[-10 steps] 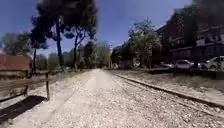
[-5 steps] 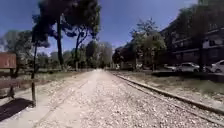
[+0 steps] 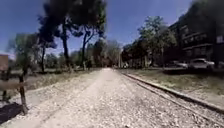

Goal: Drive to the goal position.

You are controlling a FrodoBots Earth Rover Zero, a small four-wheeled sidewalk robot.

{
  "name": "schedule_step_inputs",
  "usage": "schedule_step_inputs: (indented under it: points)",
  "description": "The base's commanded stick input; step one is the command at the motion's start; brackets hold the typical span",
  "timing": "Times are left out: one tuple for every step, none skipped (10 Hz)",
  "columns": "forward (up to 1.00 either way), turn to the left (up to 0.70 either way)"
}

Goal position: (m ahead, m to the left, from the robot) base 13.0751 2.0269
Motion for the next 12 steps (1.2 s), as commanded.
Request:
schedule_step_inputs:
  points:
    - [0.85, 0.0]
    - [0.85, 0.0]
    - [0.85, 0.0]
    - [0.85, 0.0]
    - [0.85, 0.0]
    - [0.85, 0.0]
    - [0.85, 0.0]
    - [0.85, 0.0]
    - [0.85, 0.0]
    - [0.85, 0.0]
    - [0.85, 0.0]
    - [0.85, -0.06]
